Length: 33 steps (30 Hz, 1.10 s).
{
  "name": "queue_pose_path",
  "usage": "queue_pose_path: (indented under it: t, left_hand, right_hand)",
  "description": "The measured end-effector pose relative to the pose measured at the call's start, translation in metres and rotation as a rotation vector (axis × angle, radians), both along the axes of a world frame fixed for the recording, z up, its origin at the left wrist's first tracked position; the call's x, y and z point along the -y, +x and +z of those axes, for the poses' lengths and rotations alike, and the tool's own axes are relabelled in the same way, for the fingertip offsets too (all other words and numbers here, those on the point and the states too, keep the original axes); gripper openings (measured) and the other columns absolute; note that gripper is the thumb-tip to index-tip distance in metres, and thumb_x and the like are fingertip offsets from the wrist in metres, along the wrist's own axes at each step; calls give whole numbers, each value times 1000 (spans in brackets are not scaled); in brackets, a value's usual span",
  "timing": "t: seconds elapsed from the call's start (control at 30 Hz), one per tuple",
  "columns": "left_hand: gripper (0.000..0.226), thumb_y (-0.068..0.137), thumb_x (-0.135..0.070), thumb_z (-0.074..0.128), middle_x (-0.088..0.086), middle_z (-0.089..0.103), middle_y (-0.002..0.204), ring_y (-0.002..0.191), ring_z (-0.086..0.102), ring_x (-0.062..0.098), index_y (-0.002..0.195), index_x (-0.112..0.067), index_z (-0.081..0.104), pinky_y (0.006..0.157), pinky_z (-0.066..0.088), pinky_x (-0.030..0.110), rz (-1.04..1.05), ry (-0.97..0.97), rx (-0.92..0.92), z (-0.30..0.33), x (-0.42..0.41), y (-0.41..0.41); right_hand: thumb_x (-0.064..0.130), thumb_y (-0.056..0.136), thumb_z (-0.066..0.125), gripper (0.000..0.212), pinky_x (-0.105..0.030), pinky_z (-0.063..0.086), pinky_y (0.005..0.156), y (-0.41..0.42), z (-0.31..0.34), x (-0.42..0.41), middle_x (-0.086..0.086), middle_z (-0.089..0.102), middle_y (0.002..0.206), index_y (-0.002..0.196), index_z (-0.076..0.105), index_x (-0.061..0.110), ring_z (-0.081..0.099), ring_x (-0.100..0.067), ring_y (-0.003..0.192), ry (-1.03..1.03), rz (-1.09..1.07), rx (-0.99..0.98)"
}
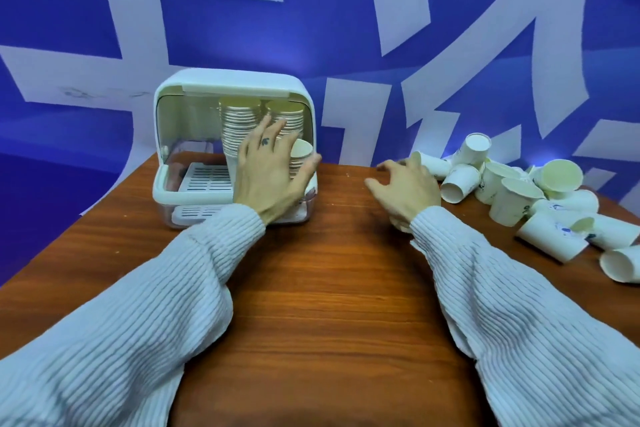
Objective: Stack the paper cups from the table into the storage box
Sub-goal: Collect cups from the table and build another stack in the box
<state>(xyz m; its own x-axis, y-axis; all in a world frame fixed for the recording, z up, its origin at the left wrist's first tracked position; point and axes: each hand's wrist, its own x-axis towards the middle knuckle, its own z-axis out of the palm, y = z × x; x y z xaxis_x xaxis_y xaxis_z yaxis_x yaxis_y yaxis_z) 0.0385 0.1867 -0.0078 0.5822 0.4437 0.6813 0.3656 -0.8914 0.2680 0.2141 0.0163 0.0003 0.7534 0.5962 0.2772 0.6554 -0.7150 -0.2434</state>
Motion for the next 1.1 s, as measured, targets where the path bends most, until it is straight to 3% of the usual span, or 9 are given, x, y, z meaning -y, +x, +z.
queue_pose_path:
  t: [0.17, 0.37, 0.47, 0.57, 0.6, 0.67, 0.77, 0.9, 1.1]
  left_hand:
    - [52, 90, -35, 56, 9, 54, 143, 143, 41, 29, 137, -12, 57, 115, 35, 49, -344, 181, 123, -13, 53, 31]
    - [81, 84, -27, 64, 5, 30, 162, 153, 20, 24, 157, -23, 29, 119, 29, 46, -436, -24, -232, -36, 100, 75]
    - [97, 81, -33, 72, 1, 31, 163, 152, 24, 22, 160, -30, 16, 123, 27, 45, -476, -125, -315, -48, 109, 94]
    - [77, 80, -39, 70, -6, 56, 139, 127, 54, 21, 148, -33, 37, 109, 42, 43, -479, -234, -208, -60, 114, 101]
    - [71, 80, -42, 70, -8, 58, 134, 121, 58, 20, 143, -35, 39, 104, 46, 43, -466, -285, -177, -63, 114, 101]
    - [68, 82, -46, 72, -11, 57, 131, 116, 59, 19, 141, -37, 39, 99, 50, 42, -449, -395, -136, -66, 114, 99]
    - [69, 84, -45, 74, -13, 54, 133, 120, 56, 16, 143, -36, 39, 100, 49, 40, -467, -455, -104, -68, 114, 96]
    - [72, 84, -45, 75, -16, 53, 138, 124, 54, 12, 145, -35, 38, 104, 48, 37, -464, -476, -94, -65, 117, 96]
    - [72, 85, -46, 74, -16, 53, 138, 125, 53, 9, 145, -39, 36, 104, 47, 32, -464, -473, -75, -68, 113, 96]
  right_hand:
    - [39, 93, 51, 46, -47, 47, 105, 12, -20, 29, -3, 42, 153, 139, 56, 38, 53, -32, 131, -113, -60, -202]
    - [15, 95, 55, 27, -40, 53, 99, 23, -31, 66, 8, 72, 111, 108, 75, 28, 66, -15, 106, 456, 54, -406]
    - [25, 99, 56, 21, -50, 55, 95, 25, -37, 80, -5, 76, 100, 102, 76, 19, 70, -29, 102, 611, 105, -580]
    - [58, 105, 38, 51, -47, 61, 91, 27, -41, 86, -2, 79, 103, 110, 76, 24, 74, -24, 101, 707, 124, -858]
    - [64, 103, 31, 59, -45, 60, 91, 31, -43, 86, -1, 79, 104, 111, 75, 25, 74, -22, 101, 766, 73, -829]
    - [63, 102, 34, 56, -42, 51, 103, 46, -49, 83, 0, 73, 121, 120, 72, 27, 66, -20, 117, 776, -71, -528]
    - [45, 100, 52, 55, -41, 34, 117, 78, -59, 80, -2, 43, 159, 151, 47, 26, 38, -25, 146, 427, -189, -173]
    - [45, 98, 55, 67, -47, 25, 123, 111, -70, 71, -8, 12, 172, 159, 32, 30, 16, -32, 156, 192, -219, -88]
    - [48, 96, 59, 60, -51, 21, 124, 138, -79, 51, -14, 10, 170, 150, 43, 26, 11, -36, 157, 157, -270, -67]
